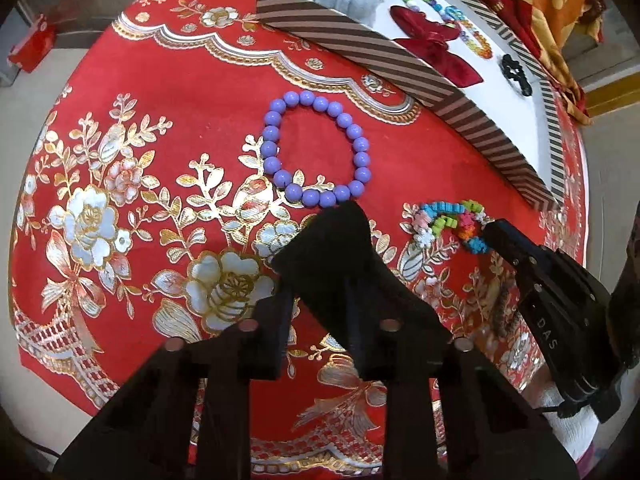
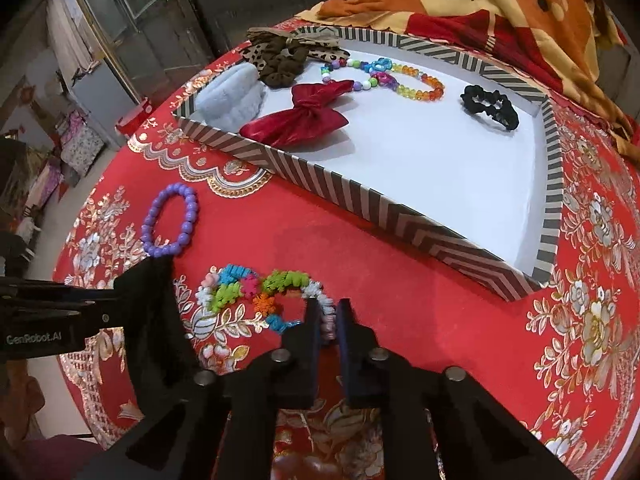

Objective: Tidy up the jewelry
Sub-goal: 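Close left gripper on black fabric band while right gripper closes on multicolor flower bracelet, then carry black band in left gripper and flower bracelet in right gripper into the tray, then open both grippers to release the black band and flower bracelet in the tray, then move left gripper to purple bead bracelet while right gripper moves to grey braided bracelet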

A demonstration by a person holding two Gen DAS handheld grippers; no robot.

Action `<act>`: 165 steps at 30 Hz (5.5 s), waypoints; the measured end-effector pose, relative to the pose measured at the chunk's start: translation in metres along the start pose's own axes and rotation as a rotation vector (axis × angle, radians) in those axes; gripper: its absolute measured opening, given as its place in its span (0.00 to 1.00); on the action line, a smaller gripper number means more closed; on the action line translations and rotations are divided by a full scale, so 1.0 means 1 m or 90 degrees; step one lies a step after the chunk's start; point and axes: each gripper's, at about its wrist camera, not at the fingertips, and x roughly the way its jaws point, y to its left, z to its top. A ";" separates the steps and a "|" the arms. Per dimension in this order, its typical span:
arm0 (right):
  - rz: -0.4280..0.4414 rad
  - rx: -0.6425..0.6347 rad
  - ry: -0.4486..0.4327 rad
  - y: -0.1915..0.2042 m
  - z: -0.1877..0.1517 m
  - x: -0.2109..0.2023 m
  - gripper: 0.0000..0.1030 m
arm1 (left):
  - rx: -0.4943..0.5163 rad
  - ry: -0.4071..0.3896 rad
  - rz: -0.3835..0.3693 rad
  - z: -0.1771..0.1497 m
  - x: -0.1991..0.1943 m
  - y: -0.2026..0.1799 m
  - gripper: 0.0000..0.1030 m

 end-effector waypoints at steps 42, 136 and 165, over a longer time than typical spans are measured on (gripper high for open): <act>-0.075 0.023 -0.205 -0.029 0.059 -0.164 0.06 | 0.226 -0.201 -0.055 0.068 -0.129 -0.101 0.09; -0.021 0.140 -0.199 -0.028 0.045 -0.125 0.36 | 0.199 -0.282 0.080 0.073 -0.107 -0.080 0.48; -0.083 0.114 -0.187 0.023 -0.011 -0.156 0.49 | 0.172 -0.244 0.031 0.047 -0.139 0.006 0.48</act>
